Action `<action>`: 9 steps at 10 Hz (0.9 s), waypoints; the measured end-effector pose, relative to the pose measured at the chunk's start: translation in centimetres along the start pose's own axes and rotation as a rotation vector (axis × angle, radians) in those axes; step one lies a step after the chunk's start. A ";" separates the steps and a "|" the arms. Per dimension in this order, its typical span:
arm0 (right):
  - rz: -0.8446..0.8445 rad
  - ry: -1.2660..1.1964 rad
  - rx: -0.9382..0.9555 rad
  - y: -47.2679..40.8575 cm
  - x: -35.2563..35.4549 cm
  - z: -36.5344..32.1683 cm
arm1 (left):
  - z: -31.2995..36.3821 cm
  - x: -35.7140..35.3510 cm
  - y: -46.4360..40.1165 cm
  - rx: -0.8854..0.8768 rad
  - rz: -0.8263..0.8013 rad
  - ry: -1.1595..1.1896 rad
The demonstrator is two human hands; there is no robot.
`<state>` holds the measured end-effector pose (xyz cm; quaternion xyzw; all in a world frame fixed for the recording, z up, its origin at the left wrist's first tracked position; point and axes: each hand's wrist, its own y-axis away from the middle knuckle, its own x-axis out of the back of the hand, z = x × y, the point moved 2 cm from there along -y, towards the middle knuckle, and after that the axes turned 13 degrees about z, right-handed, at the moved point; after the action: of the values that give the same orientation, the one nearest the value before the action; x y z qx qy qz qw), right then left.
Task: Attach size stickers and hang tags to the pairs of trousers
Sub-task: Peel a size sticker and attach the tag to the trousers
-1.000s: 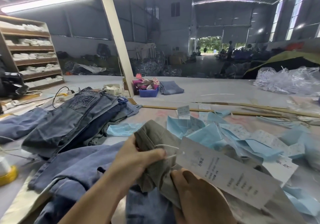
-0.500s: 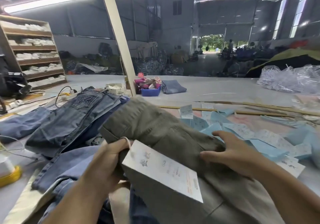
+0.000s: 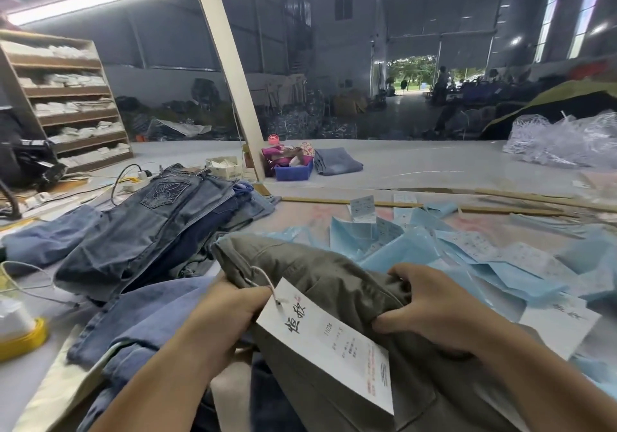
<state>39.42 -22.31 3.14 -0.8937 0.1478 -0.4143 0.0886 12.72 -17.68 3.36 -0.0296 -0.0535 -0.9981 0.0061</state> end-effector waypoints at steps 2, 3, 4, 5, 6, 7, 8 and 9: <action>-0.299 -0.206 -0.153 -0.6 1.1 1.1 | -0.2 0.3 -2.6 -0.111 0.062 0.111; -0.354 -0.195 -0.131 -0.3 0.2 1.3 | 0.6 -0.4 -2.6 -0.108 0.101 0.160; -0.249 -0.014 -0.059 0.4 -0.8 1.1 | 0.1 -0.2 -2.2 -0.049 0.237 -0.023; -0.142 0.225 0.102 0.5 -1.5 0.1 | -1.1 2.0 -2.1 -0.339 0.556 -0.705; 0.016 0.335 0.271 0.2 -2.6 -1.8 | -1.3 2.3 -1.7 -0.859 0.585 -0.713; -0.136 0.531 0.408 1.0 -6.7 -3.3 | -3.6 1.6 -2.4 -0.794 0.226 -0.889; -0.290 0.643 0.412 0.4 -8.0 -3.3 | -4.2 2.7 -3.3 -0.504 -0.090 -0.792; -0.198 0.288 0.333 -1.4 -5.4 -3.9 | -1.8 5.1 -4.6 -0.162 -0.378 -0.684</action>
<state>33.33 -19.27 2.19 -0.8085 0.0001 -0.5630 0.1716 7.44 -13.33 1.39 -0.3504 0.0221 -0.9151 -0.1983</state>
